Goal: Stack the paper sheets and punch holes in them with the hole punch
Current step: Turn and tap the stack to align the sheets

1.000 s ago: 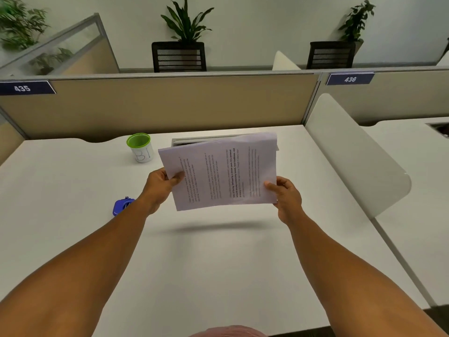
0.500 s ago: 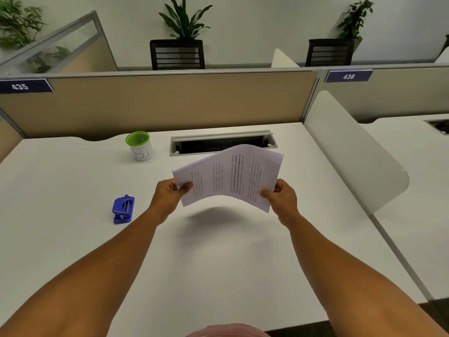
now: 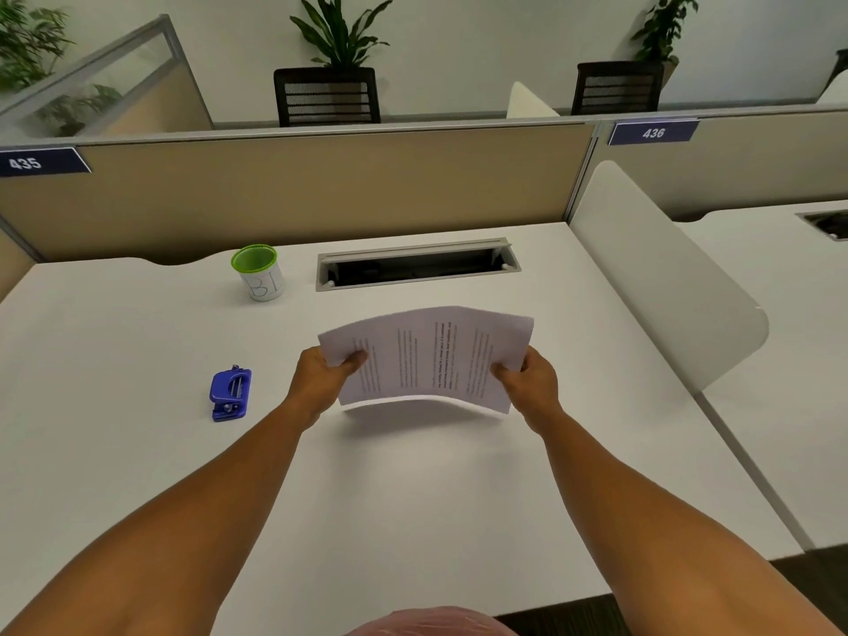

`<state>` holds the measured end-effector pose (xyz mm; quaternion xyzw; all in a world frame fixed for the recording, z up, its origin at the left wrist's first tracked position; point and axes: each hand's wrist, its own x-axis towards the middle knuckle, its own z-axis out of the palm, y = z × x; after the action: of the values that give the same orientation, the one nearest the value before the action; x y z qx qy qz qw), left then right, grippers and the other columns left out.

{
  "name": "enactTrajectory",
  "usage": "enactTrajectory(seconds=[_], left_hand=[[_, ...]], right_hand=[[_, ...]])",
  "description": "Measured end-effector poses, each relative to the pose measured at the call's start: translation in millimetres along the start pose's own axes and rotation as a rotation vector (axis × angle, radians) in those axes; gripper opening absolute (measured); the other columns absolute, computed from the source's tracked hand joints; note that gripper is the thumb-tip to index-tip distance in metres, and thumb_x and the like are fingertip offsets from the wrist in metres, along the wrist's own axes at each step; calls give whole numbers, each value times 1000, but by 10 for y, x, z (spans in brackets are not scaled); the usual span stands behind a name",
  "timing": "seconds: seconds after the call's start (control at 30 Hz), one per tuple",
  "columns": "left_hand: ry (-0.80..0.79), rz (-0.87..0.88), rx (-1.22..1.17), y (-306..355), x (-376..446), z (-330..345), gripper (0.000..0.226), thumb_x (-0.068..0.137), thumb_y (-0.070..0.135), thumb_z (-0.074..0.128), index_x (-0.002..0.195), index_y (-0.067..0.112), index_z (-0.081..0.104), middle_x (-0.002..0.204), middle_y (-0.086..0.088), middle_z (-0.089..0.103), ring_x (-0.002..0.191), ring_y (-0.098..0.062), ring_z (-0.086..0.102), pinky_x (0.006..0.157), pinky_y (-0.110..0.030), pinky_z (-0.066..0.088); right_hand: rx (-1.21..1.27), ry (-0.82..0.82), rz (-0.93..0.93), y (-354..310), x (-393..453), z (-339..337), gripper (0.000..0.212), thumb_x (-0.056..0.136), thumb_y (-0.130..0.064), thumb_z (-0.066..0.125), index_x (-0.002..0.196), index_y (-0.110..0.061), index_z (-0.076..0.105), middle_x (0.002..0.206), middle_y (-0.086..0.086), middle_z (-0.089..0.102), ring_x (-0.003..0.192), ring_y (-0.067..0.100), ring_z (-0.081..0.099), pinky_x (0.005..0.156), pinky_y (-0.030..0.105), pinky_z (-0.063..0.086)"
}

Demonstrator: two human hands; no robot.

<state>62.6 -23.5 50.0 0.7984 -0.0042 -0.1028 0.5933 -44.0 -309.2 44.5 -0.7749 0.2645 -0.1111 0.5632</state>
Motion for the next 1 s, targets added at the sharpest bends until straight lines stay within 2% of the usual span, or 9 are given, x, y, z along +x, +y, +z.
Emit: enactTrajectory(seconds=[0.17, 0.27, 0.37, 0.5, 0.6, 0.7, 0.8, 0.9, 1.0], left_hand=[[-15, 4, 20, 8, 23, -26, 28, 88, 30, 72, 113, 27, 60, 97, 11, 67, 87, -15, 64, 63, -18, 53], [-66, -33, 49, -105, 17, -38, 40, 88, 22, 72, 126, 21, 59, 110, 3, 66, 98, -22, 62, 79, -33, 54], [-74, -62, 55, -157, 39, -42, 43, 87, 18, 74, 127, 19, 59, 113, 1, 65, 102, -25, 59, 93, -45, 52], [-95, -89, 95, -175, 78, -55, 45, 89, 17, 72, 131, 17, 58, 113, 2, 63, 102, -23, 57, 97, -49, 50], [-118, -65, 139, -168, 90, -73, 40, 92, 19, 68, 130, 20, 58, 113, 3, 63, 102, -22, 58, 91, -45, 53], [-101, -29, 127, -121, 100, -86, 24, 94, 24, 65, 117, 28, 60, 104, 6, 67, 94, -19, 63, 67, -24, 55], [-64, -6, 89, -21, 104, -86, 17, 94, 26, 65, 107, 35, 59, 94, 15, 67, 84, -11, 65, 54, -14, 49], [-28, 0, 19, 78, 105, -86, 18, 93, 28, 65, 104, 41, 60, 94, 16, 68, 82, -7, 67, 49, -11, 50], [31, 29, -69, 166, 126, -96, 17, 92, 31, 67, 108, 38, 63, 99, 13, 72, 84, -12, 71, 58, -21, 57]], right_hand=[[15, -8, -16, -32, 12, -2, 35, 86, -12, 71, 118, -21, 59, 109, 1, 67, 99, 25, 65, 85, 38, 57], [-17, -32, 26, 33, -6, -9, 41, 84, -11, 72, 122, -20, 58, 113, 3, 66, 102, 26, 63, 89, 42, 57], [-28, -23, 47, 66, 5, -17, 39, 85, -12, 72, 121, -17, 58, 115, 4, 67, 104, 26, 63, 89, 40, 57], [-34, -29, 44, 66, 19, -2, 37, 87, -12, 70, 122, -17, 58, 118, 5, 67, 106, 28, 63, 93, 43, 56], [-58, -29, 33, 44, 25, 16, 34, 92, -16, 65, 125, -13, 58, 121, 7, 66, 107, 30, 63, 95, 47, 54], [-59, -20, 18, -4, 44, 27, 27, 96, -19, 61, 122, -11, 59, 117, 8, 67, 105, 31, 64, 92, 44, 56], [-35, 2, 9, -54, 68, 33, 25, 96, -20, 59, 120, -12, 58, 115, 7, 67, 102, 30, 65, 91, 46, 56], [22, 27, 6, -91, 99, 26, 21, 96, -21, 59, 117, -15, 58, 113, 6, 67, 98, 28, 66, 88, 45, 57], [85, 42, 2, -123, 127, 3, 17, 95, -24, 61, 111, -20, 58, 105, 0, 68, 90, 23, 69, 79, 39, 59]])
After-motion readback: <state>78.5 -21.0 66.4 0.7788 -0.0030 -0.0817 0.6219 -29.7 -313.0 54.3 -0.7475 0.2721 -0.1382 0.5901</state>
